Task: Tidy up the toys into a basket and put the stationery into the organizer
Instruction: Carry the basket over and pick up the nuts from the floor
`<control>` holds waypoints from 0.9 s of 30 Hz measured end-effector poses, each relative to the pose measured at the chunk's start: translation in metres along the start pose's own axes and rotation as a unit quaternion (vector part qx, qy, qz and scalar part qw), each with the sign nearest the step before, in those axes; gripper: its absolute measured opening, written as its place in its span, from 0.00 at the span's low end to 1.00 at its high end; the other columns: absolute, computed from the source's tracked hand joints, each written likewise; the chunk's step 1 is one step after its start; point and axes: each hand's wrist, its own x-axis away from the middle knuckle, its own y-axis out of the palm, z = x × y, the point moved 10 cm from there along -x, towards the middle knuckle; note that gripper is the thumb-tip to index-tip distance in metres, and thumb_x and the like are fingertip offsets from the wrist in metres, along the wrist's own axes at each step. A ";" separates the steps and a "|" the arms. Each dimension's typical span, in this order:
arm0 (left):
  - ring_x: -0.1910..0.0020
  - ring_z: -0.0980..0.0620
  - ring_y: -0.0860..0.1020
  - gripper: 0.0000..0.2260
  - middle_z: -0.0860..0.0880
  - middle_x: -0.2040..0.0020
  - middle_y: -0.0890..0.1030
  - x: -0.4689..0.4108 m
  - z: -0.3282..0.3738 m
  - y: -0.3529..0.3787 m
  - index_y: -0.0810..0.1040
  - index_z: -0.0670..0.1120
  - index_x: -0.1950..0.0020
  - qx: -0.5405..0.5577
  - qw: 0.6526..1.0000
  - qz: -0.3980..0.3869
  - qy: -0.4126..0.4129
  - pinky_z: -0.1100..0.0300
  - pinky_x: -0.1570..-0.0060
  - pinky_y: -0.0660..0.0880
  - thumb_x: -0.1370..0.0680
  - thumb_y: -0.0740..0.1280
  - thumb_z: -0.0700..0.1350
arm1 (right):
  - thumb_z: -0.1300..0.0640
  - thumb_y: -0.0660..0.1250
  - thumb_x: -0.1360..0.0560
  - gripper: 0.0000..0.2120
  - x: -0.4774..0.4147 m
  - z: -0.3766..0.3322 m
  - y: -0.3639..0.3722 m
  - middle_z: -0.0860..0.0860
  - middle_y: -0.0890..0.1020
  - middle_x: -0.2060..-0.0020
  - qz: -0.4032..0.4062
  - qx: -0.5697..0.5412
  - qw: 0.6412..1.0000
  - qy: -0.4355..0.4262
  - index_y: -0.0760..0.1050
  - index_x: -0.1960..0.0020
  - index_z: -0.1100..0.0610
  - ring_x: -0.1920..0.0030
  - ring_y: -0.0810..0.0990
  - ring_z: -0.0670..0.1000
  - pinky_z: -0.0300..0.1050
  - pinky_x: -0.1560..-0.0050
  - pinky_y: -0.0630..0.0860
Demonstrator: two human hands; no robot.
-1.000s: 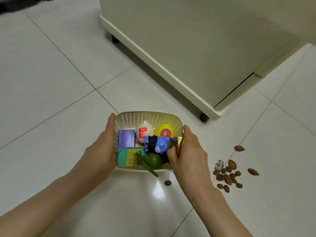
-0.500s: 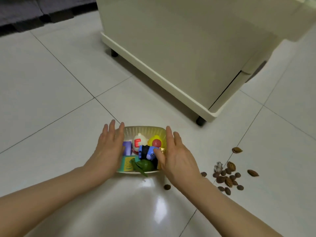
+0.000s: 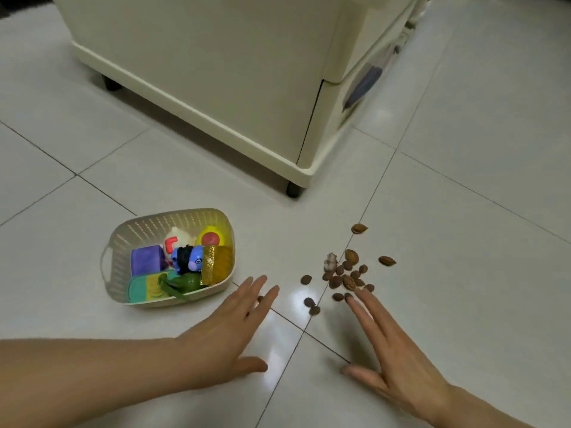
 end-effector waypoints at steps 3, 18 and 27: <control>0.29 0.51 0.25 0.48 0.52 0.29 0.23 -0.023 -0.026 0.028 0.25 0.57 0.29 -0.008 0.998 0.045 -0.048 0.54 0.25 0.39 0.30 0.59 0.70 | 0.30 0.61 0.27 0.46 0.021 0.045 0.034 0.47 0.46 0.21 0.033 -0.009 0.996 0.083 0.45 0.21 0.50 0.22 0.45 0.47 0.41 0.26 0.53; 0.23 0.44 0.53 0.42 0.45 0.23 0.58 -0.145 0.018 0.037 0.51 0.46 0.23 -0.082 0.981 0.169 -0.039 0.43 0.27 0.56 0.27 0.53 0.72 | 0.26 0.63 0.34 0.52 -0.062 0.117 0.053 0.54 0.58 0.24 0.127 -0.060 0.985 0.098 0.54 0.23 0.58 0.24 0.54 0.48 0.45 0.25 0.53; 0.42 0.49 0.72 0.23 0.50 0.40 0.74 -0.139 0.032 0.034 0.69 0.48 0.31 -0.104 0.955 0.275 0.042 0.55 0.44 0.74 0.24 0.61 0.56 | 0.43 0.67 0.25 0.25 -0.067 0.094 0.062 0.51 0.75 0.44 0.153 -0.074 0.985 -0.031 0.69 0.34 0.57 0.44 0.71 0.52 0.39 0.40 0.67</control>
